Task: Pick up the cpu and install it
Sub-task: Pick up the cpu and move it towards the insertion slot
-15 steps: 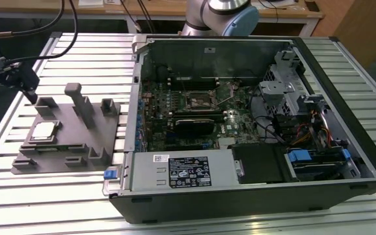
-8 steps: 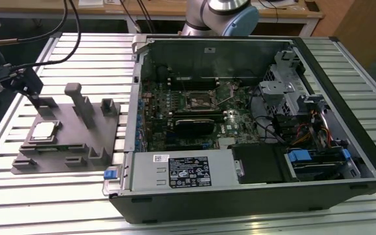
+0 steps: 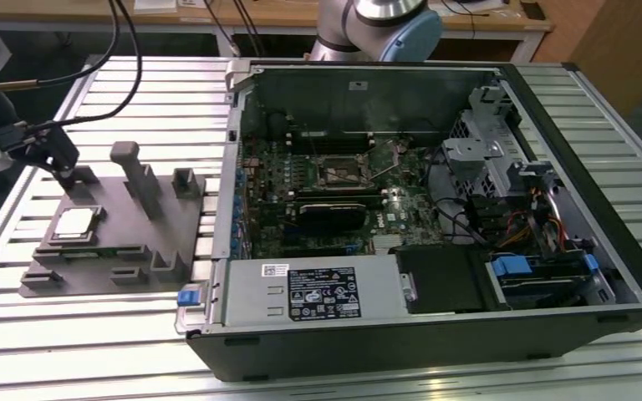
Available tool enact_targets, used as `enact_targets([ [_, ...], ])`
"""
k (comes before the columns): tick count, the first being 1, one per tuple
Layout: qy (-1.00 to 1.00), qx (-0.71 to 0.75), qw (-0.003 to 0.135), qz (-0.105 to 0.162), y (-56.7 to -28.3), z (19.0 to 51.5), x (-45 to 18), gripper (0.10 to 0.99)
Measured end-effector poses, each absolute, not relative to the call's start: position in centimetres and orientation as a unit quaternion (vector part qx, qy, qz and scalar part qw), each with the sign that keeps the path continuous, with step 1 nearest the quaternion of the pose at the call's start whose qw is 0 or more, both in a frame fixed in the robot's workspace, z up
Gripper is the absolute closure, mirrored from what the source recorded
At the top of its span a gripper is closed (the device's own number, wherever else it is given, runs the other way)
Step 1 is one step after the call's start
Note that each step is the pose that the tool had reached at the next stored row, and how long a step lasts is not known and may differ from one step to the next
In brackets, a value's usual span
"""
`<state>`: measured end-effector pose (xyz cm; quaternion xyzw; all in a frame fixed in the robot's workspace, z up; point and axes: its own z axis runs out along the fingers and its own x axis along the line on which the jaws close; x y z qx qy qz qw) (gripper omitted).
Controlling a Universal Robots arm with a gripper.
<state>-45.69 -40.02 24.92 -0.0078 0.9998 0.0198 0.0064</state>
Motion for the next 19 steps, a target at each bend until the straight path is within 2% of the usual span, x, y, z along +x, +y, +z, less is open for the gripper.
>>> enact_targets([
  [19,1.0,-0.012,0.006,0.02,-40.1,21.5,-45.4,0.208],
])
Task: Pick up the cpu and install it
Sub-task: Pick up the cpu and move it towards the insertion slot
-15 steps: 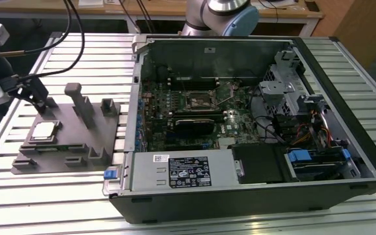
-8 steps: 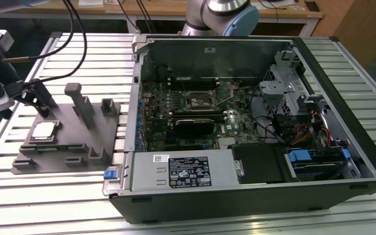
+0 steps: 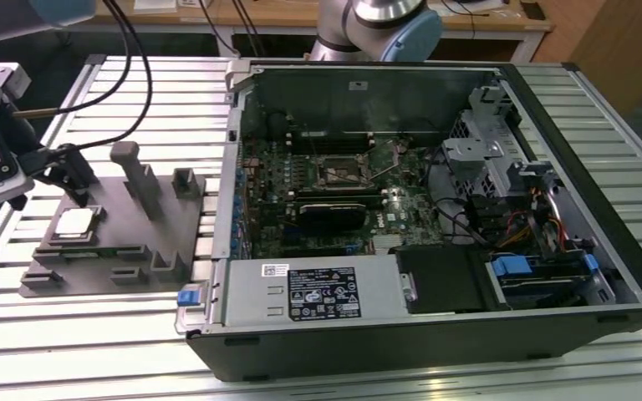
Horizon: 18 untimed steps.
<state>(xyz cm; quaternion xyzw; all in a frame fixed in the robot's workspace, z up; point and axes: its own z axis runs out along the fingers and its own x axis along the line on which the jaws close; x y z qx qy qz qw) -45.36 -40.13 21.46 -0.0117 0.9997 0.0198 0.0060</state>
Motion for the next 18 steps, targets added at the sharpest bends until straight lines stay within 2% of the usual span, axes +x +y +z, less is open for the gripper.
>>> enact_targets([
  [18,1.0,-0.012,0.006,0.014,-40.3,18.5,-44.9,0.208],
])
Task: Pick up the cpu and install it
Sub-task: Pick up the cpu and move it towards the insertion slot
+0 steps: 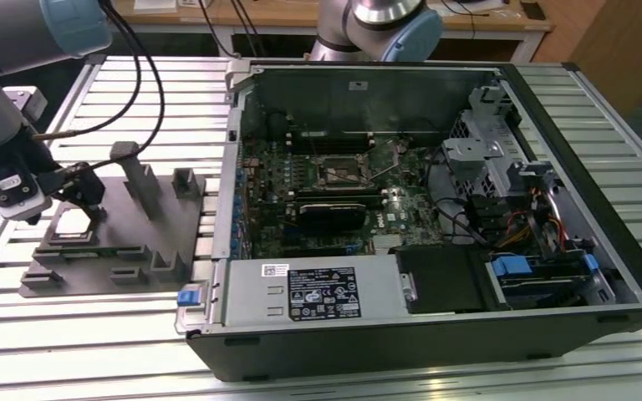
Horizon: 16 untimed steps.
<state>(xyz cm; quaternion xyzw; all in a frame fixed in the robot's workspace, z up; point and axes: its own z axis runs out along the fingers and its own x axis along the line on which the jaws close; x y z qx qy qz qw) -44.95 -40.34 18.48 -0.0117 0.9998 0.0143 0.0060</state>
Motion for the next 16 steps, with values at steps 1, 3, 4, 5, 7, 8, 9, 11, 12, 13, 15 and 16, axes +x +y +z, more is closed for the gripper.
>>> enact_targets([
  [1,1.0,-0.012,0.006,0.014,-40.35,18.41,-44.95,0.208],
  [3,1.0,-0.012,0.006,0.014,-40.35,18.34,-44.94,0.208],
  [4,1.0,-0.012,0.006,0.014,-40.35,18.3,-44.94,0.208],
  [5,1.0,-0.012,0.006,0.014,-40.35,18.26,-44.93,0.208],
  [7,1.0,-0.012,0.006,0.014,-40.35,18.17,-44.93,0.208],
  [8,1.0,-0.012,0.006,0.014,-40.35,18.11,-44.91,0.208],
  [9,1.0,-0.012,0.006,0.014,-40.35,18.07,-44.9,0.208],
  [11,1.0,-0.012,0.006,0.014,-40.35,17.93,-44.82,0.208],
  [12,1.0,-0.012,0.006,0.014,-40.35,17.82,-44.78,0.208],
  [13,1.0,-0.012,0.006,0.014,-40.35,17.78,-44.78,0.208],
  [15,1.0,-0.012,0.006,0.014,-40.35,17.68,-44.76,0.208],
  [16,1.0,-0.012,0.006,0.014,-40.35,17.64,-44.76,0.208],
])
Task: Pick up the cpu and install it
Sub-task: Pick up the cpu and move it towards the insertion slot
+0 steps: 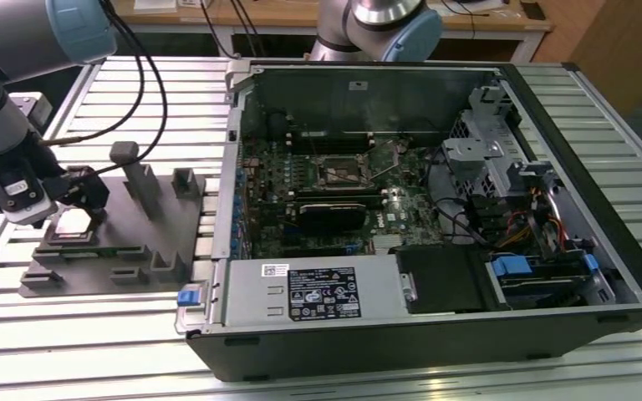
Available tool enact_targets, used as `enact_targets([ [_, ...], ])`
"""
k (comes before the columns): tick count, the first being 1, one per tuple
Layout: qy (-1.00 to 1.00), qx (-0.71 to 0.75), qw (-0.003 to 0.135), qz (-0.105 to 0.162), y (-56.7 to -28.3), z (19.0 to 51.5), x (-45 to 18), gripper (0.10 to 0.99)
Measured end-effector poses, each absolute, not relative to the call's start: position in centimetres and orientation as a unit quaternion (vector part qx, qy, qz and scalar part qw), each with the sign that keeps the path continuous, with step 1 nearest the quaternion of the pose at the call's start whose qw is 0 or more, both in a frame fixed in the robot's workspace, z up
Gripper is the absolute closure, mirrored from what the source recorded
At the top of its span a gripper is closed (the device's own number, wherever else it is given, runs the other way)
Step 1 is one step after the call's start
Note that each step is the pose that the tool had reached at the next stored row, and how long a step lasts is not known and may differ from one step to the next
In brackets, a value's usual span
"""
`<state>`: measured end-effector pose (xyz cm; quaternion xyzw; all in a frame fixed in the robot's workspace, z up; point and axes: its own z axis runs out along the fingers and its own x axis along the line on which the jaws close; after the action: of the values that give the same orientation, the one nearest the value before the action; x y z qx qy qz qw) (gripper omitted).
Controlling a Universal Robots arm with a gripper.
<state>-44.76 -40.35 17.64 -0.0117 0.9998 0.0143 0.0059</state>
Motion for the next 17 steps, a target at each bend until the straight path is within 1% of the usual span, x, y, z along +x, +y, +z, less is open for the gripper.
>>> enact_targets([
  [11,1.0,-0.012,0.003,0.016,-40.35,17.19,-44.69,0.22],
  [12,1.0,-0.012,0.003,0.016,-40.36,17.23,-44.68,0.294],
  [17,1.0,-0.012,0.003,0.016,-40.4,17.77,-44.65,0.294],
])
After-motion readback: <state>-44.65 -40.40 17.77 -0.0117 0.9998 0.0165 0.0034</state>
